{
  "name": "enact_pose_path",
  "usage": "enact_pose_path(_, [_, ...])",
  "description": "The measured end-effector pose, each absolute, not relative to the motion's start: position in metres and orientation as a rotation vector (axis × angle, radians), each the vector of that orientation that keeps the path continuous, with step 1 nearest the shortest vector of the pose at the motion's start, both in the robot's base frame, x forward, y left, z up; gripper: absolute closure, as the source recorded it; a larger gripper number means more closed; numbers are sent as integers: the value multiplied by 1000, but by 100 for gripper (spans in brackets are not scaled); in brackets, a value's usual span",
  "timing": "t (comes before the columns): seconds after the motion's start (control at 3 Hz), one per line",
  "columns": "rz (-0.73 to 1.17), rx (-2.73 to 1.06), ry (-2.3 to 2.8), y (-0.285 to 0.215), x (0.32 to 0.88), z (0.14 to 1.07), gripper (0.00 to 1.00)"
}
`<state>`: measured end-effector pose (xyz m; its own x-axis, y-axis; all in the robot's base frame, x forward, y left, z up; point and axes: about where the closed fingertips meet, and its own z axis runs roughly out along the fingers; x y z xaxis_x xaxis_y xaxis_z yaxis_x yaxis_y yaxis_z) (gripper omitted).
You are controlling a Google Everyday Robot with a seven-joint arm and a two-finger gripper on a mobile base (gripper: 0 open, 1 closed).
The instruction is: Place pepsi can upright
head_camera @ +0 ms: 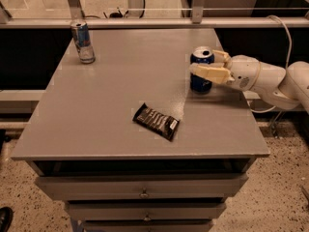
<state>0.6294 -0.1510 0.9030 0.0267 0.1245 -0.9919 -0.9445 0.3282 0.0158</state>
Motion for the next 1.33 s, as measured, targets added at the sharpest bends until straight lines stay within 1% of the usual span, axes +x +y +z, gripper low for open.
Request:
enact_pose_path(0.33, [1020, -867, 1278, -154, 625, 895, 1])
enact_pose_path(0.67, [982, -889, 1329, -169, 617, 891, 0])
enact_pose_path(1.0, [743, -970, 1500, -246, 589, 901, 0])
enact_pose_path(1.33, [588, -987, 1589, -300, 571, 911, 0])
